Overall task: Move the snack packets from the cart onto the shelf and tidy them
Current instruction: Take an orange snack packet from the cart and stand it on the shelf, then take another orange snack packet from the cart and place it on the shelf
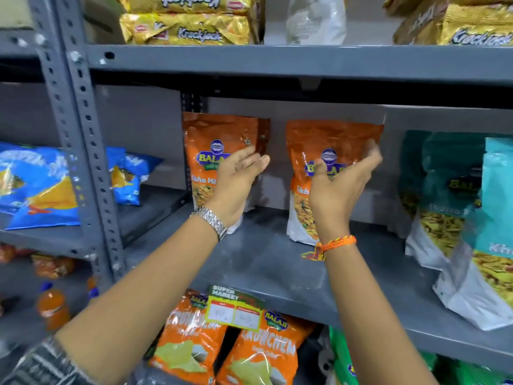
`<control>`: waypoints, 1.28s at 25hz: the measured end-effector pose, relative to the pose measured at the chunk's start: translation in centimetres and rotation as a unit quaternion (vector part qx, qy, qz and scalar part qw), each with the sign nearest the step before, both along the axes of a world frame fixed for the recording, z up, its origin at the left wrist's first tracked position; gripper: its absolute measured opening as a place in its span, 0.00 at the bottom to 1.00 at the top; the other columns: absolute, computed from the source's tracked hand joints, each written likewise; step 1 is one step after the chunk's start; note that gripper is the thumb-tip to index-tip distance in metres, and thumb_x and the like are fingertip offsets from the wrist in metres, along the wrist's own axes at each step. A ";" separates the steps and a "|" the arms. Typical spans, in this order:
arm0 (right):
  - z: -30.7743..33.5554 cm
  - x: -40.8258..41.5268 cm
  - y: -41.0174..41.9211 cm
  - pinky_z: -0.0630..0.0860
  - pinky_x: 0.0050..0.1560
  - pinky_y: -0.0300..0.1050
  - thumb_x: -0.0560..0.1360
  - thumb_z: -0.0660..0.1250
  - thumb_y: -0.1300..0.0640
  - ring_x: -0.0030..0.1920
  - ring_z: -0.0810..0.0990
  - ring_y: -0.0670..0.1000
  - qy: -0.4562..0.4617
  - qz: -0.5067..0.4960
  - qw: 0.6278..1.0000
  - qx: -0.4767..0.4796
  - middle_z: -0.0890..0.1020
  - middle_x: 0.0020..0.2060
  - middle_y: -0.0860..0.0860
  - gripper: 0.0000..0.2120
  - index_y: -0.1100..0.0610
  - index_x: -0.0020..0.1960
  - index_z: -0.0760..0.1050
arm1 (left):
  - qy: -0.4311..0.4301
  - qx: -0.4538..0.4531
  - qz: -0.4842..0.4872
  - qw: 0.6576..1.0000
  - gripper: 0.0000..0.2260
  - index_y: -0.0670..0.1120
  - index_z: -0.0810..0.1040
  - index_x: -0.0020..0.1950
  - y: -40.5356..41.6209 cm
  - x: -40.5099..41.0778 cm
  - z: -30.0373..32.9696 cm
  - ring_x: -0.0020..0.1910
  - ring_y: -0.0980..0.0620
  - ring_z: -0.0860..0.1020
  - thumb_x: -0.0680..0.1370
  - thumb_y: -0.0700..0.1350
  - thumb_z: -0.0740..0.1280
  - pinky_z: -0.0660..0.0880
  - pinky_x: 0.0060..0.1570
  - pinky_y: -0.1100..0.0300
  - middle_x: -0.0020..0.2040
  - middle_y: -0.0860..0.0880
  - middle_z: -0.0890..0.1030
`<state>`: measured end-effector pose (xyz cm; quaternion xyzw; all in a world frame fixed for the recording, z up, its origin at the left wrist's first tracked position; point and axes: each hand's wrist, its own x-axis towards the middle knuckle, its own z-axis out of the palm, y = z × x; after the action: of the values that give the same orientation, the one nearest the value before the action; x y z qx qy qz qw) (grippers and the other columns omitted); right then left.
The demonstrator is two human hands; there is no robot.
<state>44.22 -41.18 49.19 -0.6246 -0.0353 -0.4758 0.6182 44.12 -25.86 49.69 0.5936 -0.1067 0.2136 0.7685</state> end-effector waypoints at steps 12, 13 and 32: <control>-13.6 -12.7 22.1 0.62 0.79 0.43 0.75 0.70 0.66 0.78 0.68 0.49 0.020 0.379 0.918 -0.115 0.71 0.75 0.53 0.33 0.60 0.77 0.63 | 0.065 -0.149 0.362 0.918 0.10 0.44 0.80 0.56 19.5 -19.2 -18.1 0.47 0.54 0.85 0.77 0.33 0.70 0.80 0.47 0.65 0.47 0.49 0.88; -15.3 -13.6 24.1 0.63 0.79 0.43 0.74 0.70 0.67 0.76 0.70 0.50 0.039 0.411 0.902 -0.126 0.72 0.74 0.54 0.32 0.61 0.76 0.65 | 0.092 -0.172 0.389 0.900 0.11 0.42 0.79 0.58 21.4 -21.0 -20.3 0.48 0.51 0.83 0.77 0.33 0.70 0.79 0.49 0.61 0.48 0.45 0.86; -62.4 -18.2 46.1 0.70 0.74 0.53 0.72 0.80 0.59 0.75 0.72 0.61 0.380 0.570 0.219 -0.695 0.70 0.77 0.60 0.41 0.64 0.79 0.64 | 0.550 -0.504 0.355 0.563 0.21 0.36 0.70 0.74 29.3 -37.1 -59.9 0.65 0.47 0.78 0.83 0.43 0.64 0.73 0.54 0.57 0.73 0.39 0.73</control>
<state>26.04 4.90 -13.21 -0.7269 -0.4599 0.5099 -0.0138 7.07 3.49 -10.17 0.1025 0.6812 0.1207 0.7147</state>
